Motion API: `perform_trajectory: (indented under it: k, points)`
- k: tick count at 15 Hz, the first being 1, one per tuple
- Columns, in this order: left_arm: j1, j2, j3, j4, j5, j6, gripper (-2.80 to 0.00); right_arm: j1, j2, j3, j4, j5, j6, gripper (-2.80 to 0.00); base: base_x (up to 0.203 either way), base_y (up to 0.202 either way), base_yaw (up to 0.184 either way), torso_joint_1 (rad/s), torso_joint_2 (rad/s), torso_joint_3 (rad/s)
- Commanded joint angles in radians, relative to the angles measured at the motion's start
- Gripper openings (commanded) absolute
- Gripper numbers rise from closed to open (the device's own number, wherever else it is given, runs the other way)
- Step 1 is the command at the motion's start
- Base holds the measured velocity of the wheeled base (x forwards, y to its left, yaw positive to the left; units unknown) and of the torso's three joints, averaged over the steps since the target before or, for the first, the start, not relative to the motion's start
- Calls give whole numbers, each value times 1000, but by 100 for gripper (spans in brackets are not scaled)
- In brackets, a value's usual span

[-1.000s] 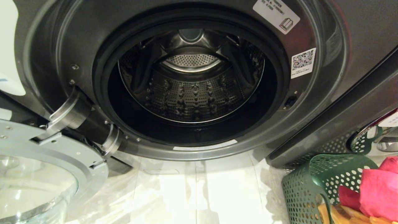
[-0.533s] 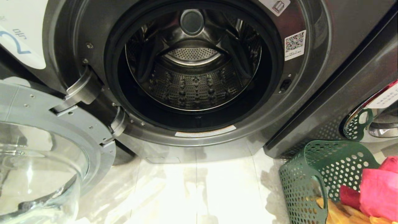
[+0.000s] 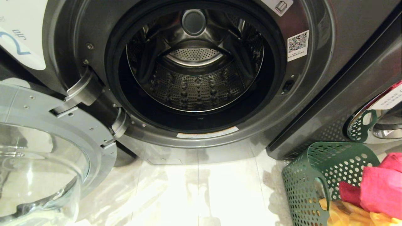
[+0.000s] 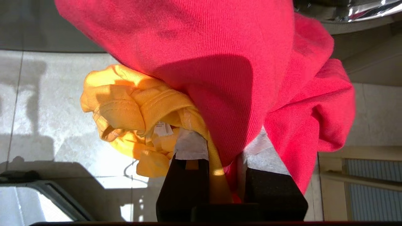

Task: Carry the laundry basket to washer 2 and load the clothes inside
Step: Place the clothes into the washing machine

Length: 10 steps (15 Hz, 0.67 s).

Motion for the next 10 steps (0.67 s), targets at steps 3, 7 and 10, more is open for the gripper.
perform_trajectory:
  k: [3, 7, 10]
  points:
    - [0, 0, 40, -1, -1, 0, -280, 0, 1, 0, -14, 0, -38, -280, 0, 0, 0, 0, 0, 0]
    - [0, 0, 40, -1, -1, 1, -280, 0, 1, 9, -15, 2, -59, -280, 0, 0, 0, 0, 0, 0]
    - [0, 2, 40, -1, -1, 0, -280, 0, 1, 8, -15, 2, -57, -280, -1, -21, 80, 2, 1, 4]
